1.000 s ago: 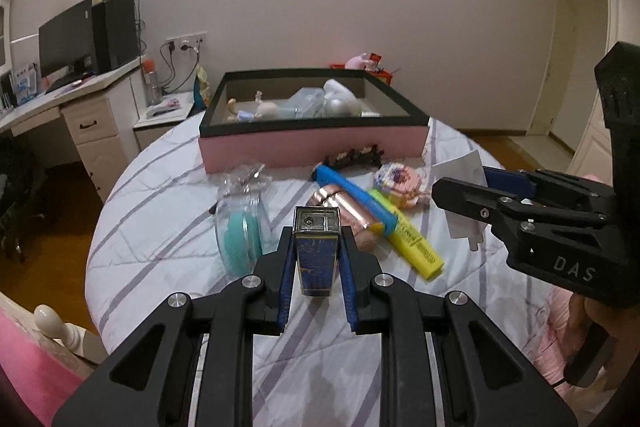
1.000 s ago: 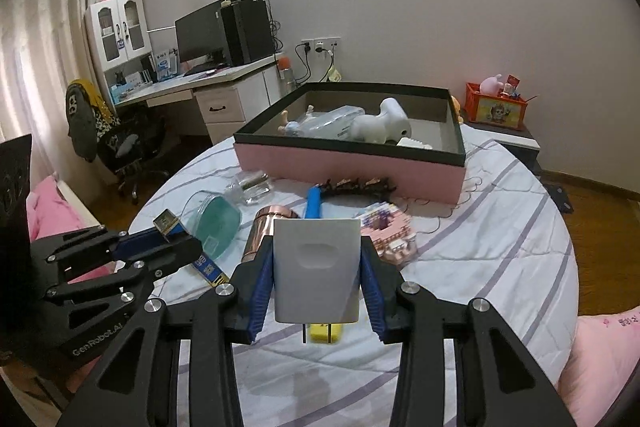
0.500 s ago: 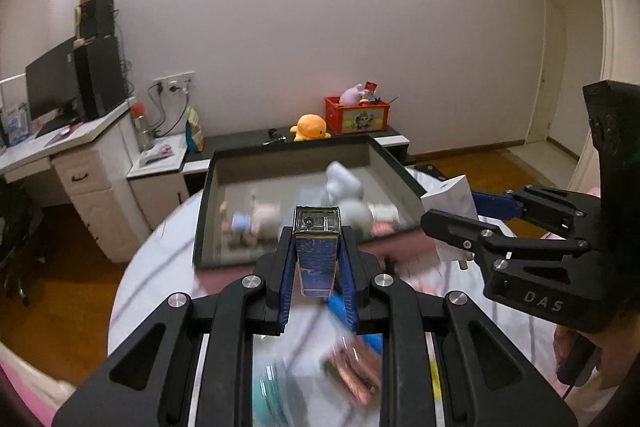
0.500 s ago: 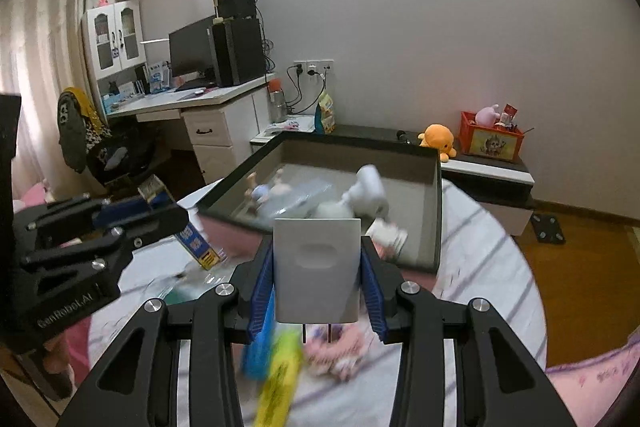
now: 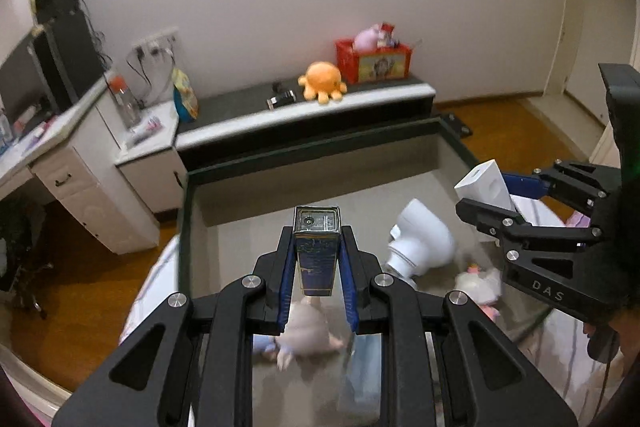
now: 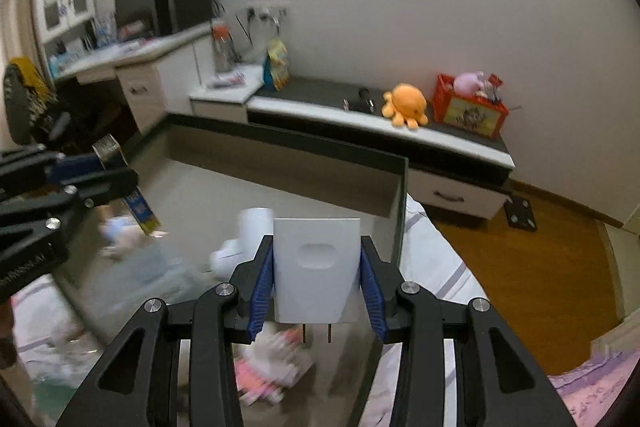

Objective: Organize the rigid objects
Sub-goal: 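Carry the blue box and white charger over the pink box and release both, then withdraw both grippers from the box back over the bed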

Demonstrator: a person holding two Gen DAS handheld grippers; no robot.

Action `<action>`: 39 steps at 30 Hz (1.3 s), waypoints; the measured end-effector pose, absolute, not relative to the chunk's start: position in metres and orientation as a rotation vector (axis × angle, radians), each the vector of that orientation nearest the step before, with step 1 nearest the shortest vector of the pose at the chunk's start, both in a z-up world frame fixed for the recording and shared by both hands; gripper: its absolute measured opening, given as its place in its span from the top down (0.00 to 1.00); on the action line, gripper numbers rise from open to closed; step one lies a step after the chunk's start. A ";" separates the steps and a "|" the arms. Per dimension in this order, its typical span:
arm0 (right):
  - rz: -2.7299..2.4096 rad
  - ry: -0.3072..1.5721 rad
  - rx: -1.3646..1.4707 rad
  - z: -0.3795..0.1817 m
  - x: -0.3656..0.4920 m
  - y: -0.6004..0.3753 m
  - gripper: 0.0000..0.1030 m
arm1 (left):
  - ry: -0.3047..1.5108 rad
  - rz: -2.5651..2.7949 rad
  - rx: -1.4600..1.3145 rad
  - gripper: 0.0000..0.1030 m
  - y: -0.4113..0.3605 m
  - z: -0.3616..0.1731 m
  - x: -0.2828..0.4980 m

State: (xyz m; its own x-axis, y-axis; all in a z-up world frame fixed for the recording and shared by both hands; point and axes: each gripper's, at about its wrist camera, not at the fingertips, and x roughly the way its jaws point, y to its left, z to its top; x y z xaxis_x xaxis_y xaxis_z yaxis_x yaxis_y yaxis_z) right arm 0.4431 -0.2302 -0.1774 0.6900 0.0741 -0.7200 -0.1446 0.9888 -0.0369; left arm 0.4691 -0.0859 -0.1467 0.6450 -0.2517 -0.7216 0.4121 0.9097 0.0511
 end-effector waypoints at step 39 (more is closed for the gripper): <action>0.066 0.349 -0.033 -0.099 0.181 -0.190 0.00 | 0.325 -0.200 0.119 0.00 -0.010 -0.087 0.181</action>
State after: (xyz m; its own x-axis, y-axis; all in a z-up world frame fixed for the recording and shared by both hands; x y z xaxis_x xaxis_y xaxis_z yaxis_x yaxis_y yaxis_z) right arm 0.1812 -0.1902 -0.0986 0.9377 0.0592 -0.3424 -0.0706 0.9973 -0.0210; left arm 0.1813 -0.0095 -0.0868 0.9284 -0.1753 -0.3277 0.2134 0.9734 0.0839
